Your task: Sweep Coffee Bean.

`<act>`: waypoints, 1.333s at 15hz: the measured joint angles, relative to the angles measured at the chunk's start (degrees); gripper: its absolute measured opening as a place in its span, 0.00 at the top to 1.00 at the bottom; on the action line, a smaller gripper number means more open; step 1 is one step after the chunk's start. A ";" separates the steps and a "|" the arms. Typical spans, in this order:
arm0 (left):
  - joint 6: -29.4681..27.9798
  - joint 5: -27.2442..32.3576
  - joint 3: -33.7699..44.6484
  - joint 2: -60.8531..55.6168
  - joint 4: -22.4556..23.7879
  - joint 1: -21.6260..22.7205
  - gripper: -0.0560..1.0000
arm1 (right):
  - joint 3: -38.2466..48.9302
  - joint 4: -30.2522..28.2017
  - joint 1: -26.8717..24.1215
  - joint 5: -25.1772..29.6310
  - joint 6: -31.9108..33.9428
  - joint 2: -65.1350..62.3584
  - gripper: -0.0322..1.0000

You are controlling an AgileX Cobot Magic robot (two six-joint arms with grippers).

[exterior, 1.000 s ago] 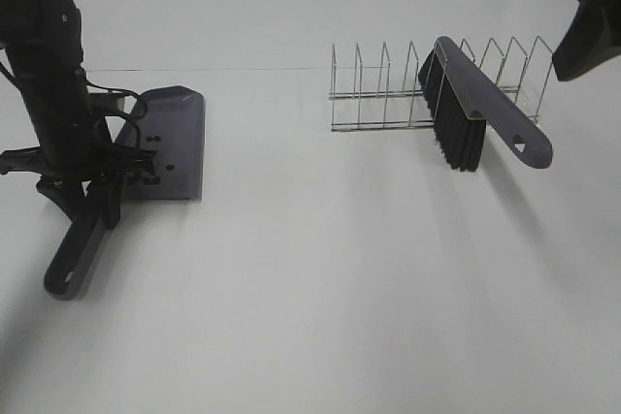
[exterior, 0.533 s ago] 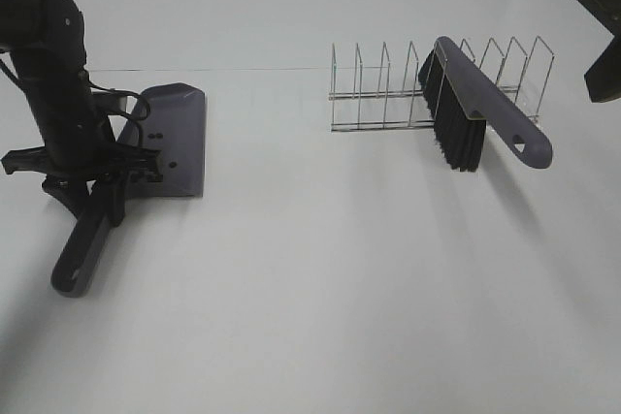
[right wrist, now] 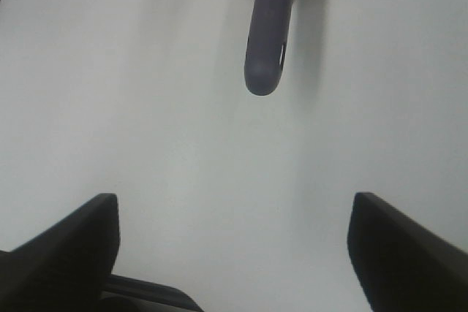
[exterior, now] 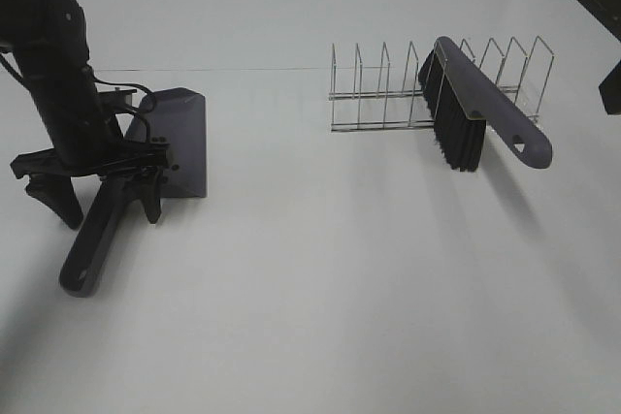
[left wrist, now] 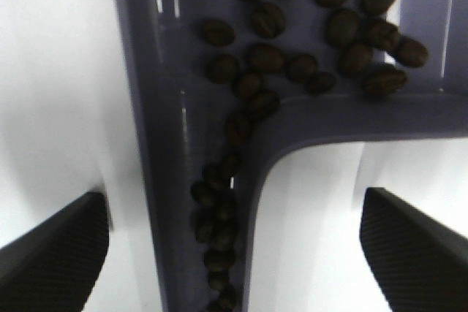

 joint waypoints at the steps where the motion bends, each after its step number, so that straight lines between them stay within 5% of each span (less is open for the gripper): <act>1: 0.00 1.72 0.00 0.00 0.52 0.00 0.12 | 0.00 0.00 0.00 0.06 0.00 0.00 0.20; 9: 0.29 4.93 0.80 -7.62 4.47 0.00 0.11 | 6.25 -0.11 0.00 -0.92 -2.92 -4.35 0.20; 15: 0.46 -5.84 18.22 -36.96 8.54 0.00 0.11 | 8.65 -0.11 0.00 -1.55 -4.13 -12.78 0.20; 20: 0.29 -8.88 30.94 -59.59 10.03 0.00 0.11 | 8.65 -0.11 0.00 0.23 -4.47 -18.05 0.20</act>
